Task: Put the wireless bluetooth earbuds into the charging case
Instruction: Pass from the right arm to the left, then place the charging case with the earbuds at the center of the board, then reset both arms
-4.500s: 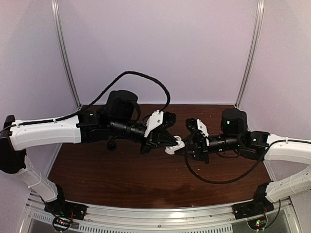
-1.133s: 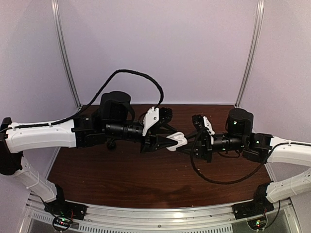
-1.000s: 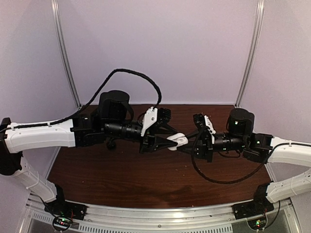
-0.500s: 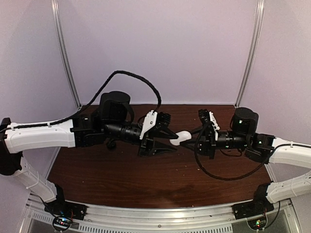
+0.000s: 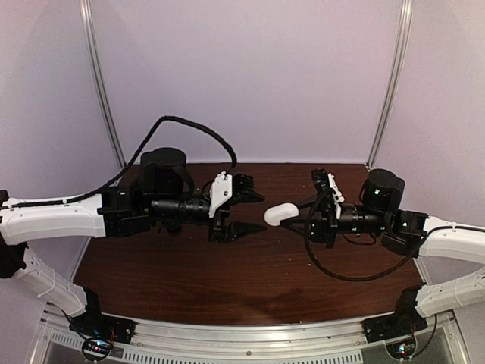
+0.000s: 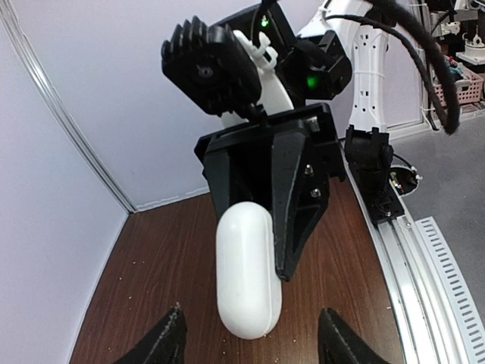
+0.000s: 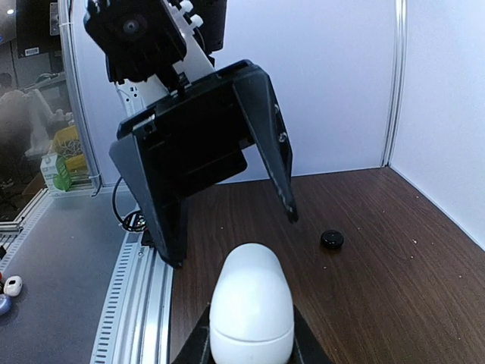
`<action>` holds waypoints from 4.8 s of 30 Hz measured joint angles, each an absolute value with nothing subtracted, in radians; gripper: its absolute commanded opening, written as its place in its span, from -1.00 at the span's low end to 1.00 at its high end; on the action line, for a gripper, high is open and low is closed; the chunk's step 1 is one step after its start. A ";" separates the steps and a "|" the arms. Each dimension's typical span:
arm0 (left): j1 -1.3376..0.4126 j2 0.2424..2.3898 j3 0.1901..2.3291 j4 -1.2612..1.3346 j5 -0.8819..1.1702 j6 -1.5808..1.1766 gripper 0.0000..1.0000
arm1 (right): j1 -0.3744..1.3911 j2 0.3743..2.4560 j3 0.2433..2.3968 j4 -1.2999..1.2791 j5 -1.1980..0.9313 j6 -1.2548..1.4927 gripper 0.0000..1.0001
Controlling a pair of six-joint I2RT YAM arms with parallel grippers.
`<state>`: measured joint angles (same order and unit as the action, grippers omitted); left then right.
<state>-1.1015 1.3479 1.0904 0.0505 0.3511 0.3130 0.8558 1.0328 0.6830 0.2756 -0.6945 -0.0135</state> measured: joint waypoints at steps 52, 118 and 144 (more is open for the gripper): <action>-1.259 1.500 1.151 0.052 -0.236 0.554 -0.51 | 0.857 1.146 0.681 0.422 -0.653 0.368 -0.27; -0.599 1.786 0.879 0.023 0.064 -0.284 0.95 | 0.789 1.010 0.649 0.326 -0.519 0.236 1.00; -0.450 1.211 0.788 0.186 0.129 -0.373 0.95 | 0.565 1.121 0.695 0.301 -0.228 0.425 1.00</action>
<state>-0.4503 1.2110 0.7879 0.1856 0.1291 -0.3729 0.5652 1.1213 0.6949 0.3008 -0.2283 0.4248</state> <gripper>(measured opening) 0.977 0.997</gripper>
